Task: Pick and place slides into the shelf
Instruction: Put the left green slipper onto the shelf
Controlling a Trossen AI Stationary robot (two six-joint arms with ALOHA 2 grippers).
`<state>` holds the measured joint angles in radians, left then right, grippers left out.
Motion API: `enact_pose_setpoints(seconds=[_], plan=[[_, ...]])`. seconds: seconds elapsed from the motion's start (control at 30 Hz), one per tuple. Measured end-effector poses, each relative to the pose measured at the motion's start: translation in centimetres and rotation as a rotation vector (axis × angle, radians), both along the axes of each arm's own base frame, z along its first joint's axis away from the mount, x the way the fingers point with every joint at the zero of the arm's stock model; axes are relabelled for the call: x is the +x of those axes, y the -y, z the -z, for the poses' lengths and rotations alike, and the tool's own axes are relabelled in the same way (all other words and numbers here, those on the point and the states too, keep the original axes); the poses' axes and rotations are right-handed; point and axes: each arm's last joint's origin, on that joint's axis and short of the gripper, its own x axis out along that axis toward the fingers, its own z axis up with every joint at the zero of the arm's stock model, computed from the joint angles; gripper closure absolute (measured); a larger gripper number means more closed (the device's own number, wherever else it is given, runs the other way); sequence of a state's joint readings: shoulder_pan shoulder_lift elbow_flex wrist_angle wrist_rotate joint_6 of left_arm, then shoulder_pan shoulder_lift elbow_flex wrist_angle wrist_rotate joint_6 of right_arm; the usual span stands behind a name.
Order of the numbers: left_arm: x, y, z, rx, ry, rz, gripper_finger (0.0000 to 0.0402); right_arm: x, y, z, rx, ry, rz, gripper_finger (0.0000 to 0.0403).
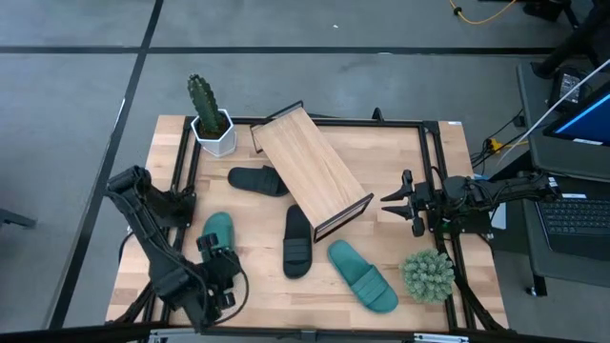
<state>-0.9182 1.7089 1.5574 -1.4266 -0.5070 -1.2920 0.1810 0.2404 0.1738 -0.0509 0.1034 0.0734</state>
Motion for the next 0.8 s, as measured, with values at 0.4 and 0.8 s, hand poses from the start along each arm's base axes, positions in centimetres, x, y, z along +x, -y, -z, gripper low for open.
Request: enact_pose_setpoints(seconds=[0.4, 0.8], plan=[[0.7, 1.3, 3.0, 0.081, -0.131, 0.015, 0.0255, 0.0, 0.0, 0.1, -0.004, -0.007, 0.000, 0.0286], [1.6, 0.7, 3.1, 0.089, -0.142, 0.024, 0.0255, -0.1, 0.0, 0.5, -0.012, -0.048, 0.000, 0.0286]])
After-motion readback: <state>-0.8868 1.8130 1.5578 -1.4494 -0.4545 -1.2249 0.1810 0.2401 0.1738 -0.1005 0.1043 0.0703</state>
